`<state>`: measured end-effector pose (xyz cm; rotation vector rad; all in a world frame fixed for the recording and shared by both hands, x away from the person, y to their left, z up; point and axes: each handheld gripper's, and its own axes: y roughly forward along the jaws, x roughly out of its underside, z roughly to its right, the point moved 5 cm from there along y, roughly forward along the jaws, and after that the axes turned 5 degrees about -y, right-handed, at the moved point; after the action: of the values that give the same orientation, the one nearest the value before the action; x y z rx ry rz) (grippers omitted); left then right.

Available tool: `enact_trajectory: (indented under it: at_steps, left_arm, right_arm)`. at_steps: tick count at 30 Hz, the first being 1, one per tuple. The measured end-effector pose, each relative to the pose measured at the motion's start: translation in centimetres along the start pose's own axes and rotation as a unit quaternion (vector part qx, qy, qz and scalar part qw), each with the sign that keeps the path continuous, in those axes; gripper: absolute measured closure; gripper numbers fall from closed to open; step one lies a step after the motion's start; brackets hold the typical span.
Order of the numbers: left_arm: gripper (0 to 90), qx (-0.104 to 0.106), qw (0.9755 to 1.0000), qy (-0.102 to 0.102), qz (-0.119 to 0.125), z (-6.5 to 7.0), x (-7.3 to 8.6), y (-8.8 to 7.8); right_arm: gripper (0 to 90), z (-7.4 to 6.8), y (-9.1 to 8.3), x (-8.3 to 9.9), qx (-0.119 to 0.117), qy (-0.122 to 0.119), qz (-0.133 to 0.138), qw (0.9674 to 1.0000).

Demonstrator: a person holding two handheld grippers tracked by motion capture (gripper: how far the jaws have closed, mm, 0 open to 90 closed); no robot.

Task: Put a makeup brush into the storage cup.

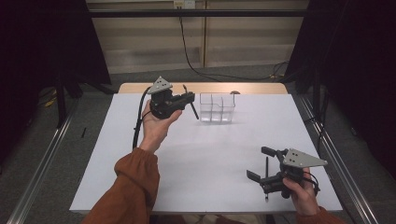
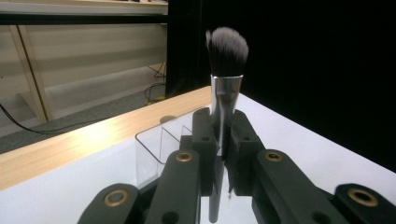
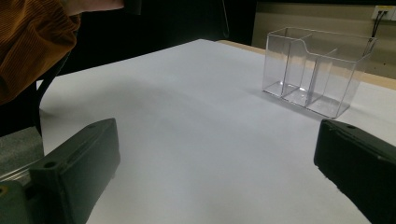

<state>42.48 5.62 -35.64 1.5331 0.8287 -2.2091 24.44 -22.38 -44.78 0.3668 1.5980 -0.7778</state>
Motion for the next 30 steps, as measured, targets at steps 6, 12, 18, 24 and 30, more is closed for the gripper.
enact_trajectory:
  at_steps: [6,12,18,24,30]
  left_arm:
    - [83.7,-0.002,1.0000,0.007,0.002,-0.2,-0.7,0.8]
    - [83.7,-0.007,0.9999,0.012,0.005,-0.4,-1.4,1.6]
    - [83.7,-0.011,0.9999,0.008,0.010,-0.8,-1.6,2.4]
    - [83.7,-0.016,0.9998,0.007,0.012,-1.3,-2.0,3.2]
    - [83.7,-0.016,0.9998,0.009,0.011,-1.6,-2.2,4.0]
  right_arm:
    - [0.0,0.0,0.0,0.0,0.000,0.000,0.001,1.0000]
    - [0.0,0.0,0.0,0.0,0.001,0.000,0.001,1.0000]
    - [0.0,-0.1,0.0,0.1,-0.001,-0.002,-0.001,1.0000]
    - [0.0,-0.1,-0.1,0.1,-0.002,-0.002,0.000,1.0000]
    - [0.0,-0.1,-0.1,0.1,-0.002,-0.002,-0.002,1.0000]
